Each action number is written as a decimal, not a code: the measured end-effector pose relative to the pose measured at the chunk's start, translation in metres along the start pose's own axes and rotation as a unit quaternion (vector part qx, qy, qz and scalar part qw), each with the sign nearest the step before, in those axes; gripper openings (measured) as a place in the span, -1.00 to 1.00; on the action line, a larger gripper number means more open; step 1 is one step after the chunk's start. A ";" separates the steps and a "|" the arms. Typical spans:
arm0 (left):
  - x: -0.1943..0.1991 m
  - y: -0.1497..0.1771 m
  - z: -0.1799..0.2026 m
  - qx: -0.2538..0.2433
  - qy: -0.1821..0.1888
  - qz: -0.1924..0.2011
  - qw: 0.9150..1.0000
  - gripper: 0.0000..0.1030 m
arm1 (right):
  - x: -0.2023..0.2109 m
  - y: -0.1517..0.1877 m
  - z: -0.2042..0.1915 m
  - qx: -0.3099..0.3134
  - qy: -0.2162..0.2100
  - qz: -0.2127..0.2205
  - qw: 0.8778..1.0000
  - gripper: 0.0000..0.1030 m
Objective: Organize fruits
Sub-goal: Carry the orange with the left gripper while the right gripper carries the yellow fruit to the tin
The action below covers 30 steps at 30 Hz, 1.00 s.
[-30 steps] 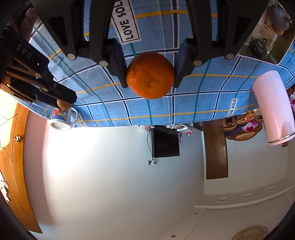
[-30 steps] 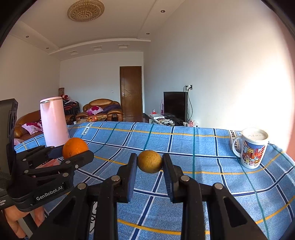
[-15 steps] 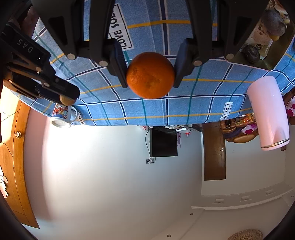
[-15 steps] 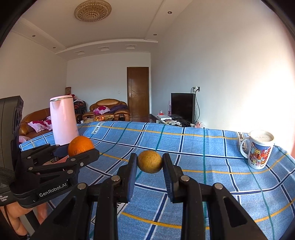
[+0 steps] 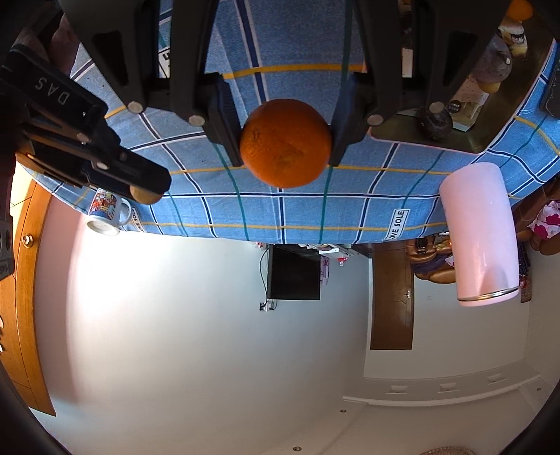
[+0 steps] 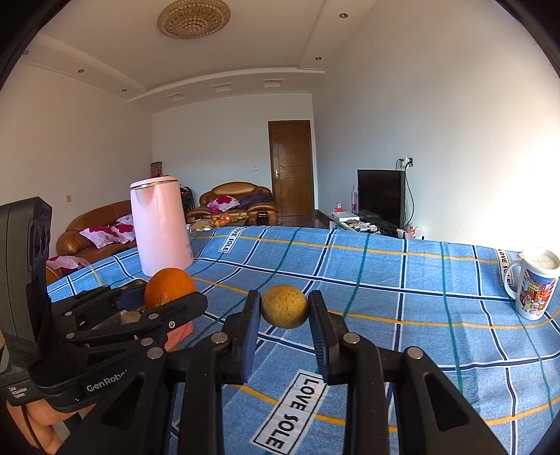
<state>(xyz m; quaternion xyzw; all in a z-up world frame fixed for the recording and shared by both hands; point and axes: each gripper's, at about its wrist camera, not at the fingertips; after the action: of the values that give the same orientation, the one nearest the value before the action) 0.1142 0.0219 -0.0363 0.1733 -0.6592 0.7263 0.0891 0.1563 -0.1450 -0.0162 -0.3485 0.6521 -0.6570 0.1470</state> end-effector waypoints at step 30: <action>0.042 0.004 -0.096 0.048 -0.059 -0.014 0.997 -0.04 | -0.056 -0.021 -0.099 0.061 -0.083 -0.022 0.994 -0.43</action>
<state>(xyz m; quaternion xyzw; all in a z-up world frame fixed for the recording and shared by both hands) 0.0607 0.1125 -0.0309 0.2291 -0.6254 0.7441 0.0523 0.1373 -0.0324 -0.0018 -0.4064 0.5889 -0.6673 0.2068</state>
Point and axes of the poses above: each gripper's, at about its wrist camera, not at the fingertips, and x roughly against the way its jaws point, z to its right, y to its underside, and after that the axes turned 1 degree about -y, right-handed
